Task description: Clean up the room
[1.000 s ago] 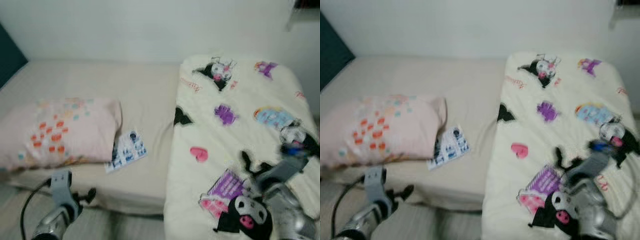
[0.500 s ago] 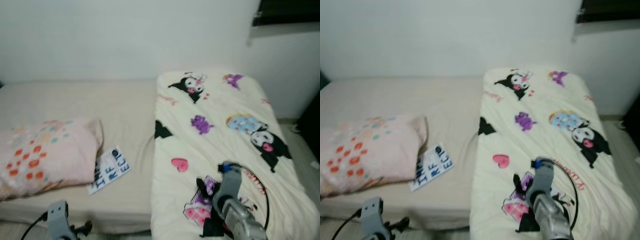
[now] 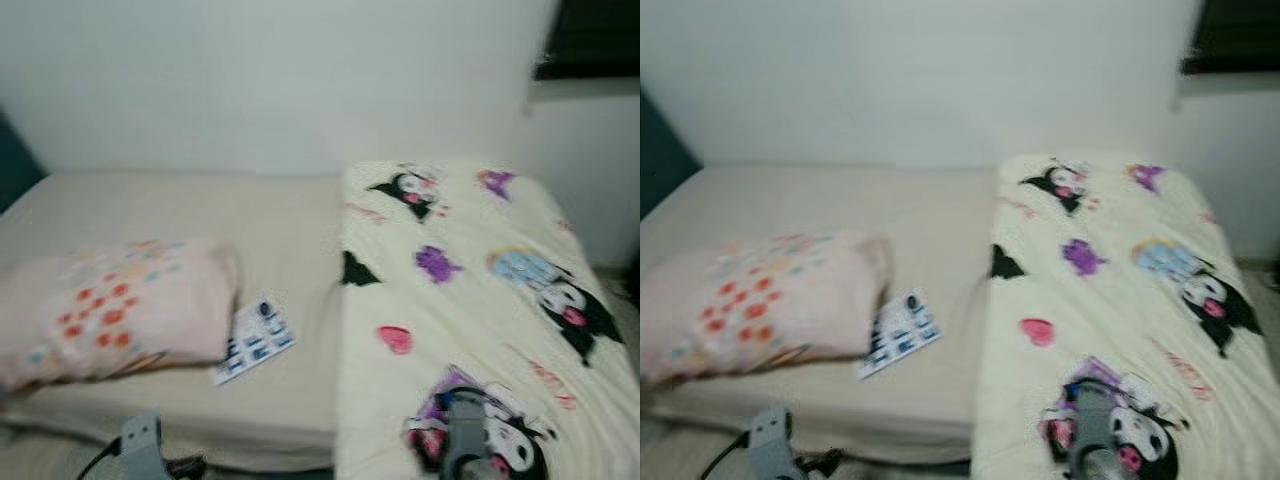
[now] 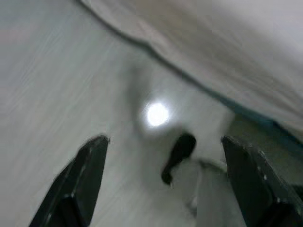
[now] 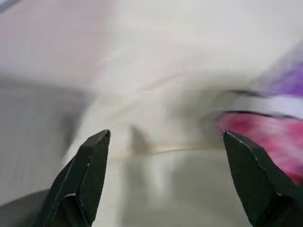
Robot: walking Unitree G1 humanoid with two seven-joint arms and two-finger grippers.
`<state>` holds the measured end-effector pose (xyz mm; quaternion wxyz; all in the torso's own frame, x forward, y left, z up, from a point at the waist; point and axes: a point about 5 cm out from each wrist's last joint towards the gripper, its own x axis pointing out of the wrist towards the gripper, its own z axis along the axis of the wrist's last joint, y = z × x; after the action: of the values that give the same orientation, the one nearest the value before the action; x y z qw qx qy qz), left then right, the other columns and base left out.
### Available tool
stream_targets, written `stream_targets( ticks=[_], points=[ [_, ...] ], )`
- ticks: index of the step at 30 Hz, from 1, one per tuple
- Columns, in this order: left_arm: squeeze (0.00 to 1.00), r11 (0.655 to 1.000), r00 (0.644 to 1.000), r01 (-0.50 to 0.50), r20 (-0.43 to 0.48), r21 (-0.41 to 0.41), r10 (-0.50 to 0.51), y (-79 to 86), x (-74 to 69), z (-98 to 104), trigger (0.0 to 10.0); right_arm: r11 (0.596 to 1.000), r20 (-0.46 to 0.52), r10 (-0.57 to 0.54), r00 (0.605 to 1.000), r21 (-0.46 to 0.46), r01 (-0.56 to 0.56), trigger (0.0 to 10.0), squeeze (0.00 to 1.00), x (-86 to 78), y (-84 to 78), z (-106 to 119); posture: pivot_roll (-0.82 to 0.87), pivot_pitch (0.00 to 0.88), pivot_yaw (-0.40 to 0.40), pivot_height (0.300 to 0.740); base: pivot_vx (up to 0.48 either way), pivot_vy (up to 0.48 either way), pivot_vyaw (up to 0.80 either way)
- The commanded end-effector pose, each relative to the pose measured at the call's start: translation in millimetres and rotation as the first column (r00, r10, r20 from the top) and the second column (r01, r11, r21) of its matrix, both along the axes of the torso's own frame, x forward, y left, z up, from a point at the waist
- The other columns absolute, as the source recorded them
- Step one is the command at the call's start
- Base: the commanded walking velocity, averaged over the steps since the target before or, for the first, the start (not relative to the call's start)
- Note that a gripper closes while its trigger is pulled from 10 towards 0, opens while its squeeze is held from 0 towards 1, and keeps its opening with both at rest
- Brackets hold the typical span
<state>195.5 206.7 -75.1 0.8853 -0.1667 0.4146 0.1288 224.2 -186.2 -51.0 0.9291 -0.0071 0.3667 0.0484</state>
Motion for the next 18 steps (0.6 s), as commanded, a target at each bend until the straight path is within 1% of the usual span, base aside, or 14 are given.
stream_targets(
  ticks=[1, 3, 4, 5, 7, 9, 10, 11, 13, 18],
  points=[
    [0.0, 1.0, 1.0, 0.013, -0.013, 0.01, -0.013, -3.2, -0.8, -1, 10.0, 1.0, -0.013, 0.018, 1.0, -0.024, -0.018, 10.0, 0.0, -3.4, -4.2, -3, -0.12, 0.1, 0.079, 0.74, 0.0, 0.465, 0.8],
    [0.0, 1.0, 1.0, 0.025, -0.013, 0.003, -0.025, -17.0, 3.3, -1, 10.0, 0.995, -0.025, 0.091, 0.996, -0.043, -0.092, 10.0, 0.0, -2.6, 3.2, -5, -0.11, 0.095, 0.073, 0.74, 0.0, 0.465, 0.8],
    [0.0, 1.0, 1.0, 0.025, -0.013, 0.003, -0.025, -17.0, 3.3, -1, 10.0, 0.995, -0.025, 0.091, 0.996, -0.043, -0.092, 10.0, 0.0, -2.6, 3.2, -5, -0.11, 0.095, 0.073, 0.74, 0.0, 0.465, 0.8],
    [0.0, 1.0, 1.0, 0.029, -0.012, 0.0, -0.029, -21.4, 4.6, -1, 10.0, 0.992, -0.027, 0.114, 0.993, -0.049, -0.115, 10.0, 0.0, -2.1, 5.8, -6, -0.11, 0.094, 0.071, 0.74, 0.0, 0.465, 0.8],
    [0.0, 1.0, 0.999, 0.031, -0.011, -0.001, -0.031, -23.8, 5.4, -1, 10.0, 0.991, -0.027, 0.125, 0.992, -0.051, -0.126, 10.0, 0.0, -1.7, 7.2, -6, -0.11, 0.094, 0.071, 0.74, 0.0, 0.465, 0.8],
    [0.0, 1.0, 1.0, 0.025, -0.011, 0.008, -0.025, -12.4, 1.5, -1, 10.0, 0.985, -0.016, 0.161, 0.987, -0.063, -0.162, 10.0, 0.0, 3.0, 12.7, -4, -0.1, 0.091, 0.066, 0.74, 0.0, 0.465, 0.8],
    [0.0, 1.0, 1.0, 0.025, -0.011, 0.008, -0.025, -12.4, 1.5, -1, 10.0, 0.985, -0.016, 0.161, 0.987, -0.063, -0.162, 10.0, 0.0, 3.0, 12.7, -4, -0.1, 0.091, 0.066, 0.74, 0.0, 0.465, 0.8],
    [0.0, 1.0, 1.0, 0.024, -0.005, 0.008, -0.024, -9.0, 0.6, -1, 10.0, 0.982, -0.01, 0.178, 0.984, -0.068, -0.178, 10.0, 0.0, 5.6, 15.2, -3, -0.1, 0.091, 0.065, 0.74, 0.0, 0.0, 0.8],
    [0.0, 1.0, 1.0, 0.025, -0.001, 0.007, -0.025, -7.3, 0.3, -1, 10.0, 0.98, -0.005, 0.188, 0.982, -0.071, -0.188, 10.0, 0.0, 7.2, 16.7, -2, -0.1, 0.092, 0.064, 0.74, 0.0, 0.0, 0.8],
    [0.0, 0.998, 0.999, 0.05, 0.021, -0.023, -0.05, -15.0, 2.9, 0, 10.0, 0.977, -0.003, 0.201, 0.98, -0.075, -0.201, 10.0, 0.0, 8.0, 16.0, -1, -0.11, 0.091, 0.059, 0.74, 0.0, 0.0, 0.8]
  ],
)
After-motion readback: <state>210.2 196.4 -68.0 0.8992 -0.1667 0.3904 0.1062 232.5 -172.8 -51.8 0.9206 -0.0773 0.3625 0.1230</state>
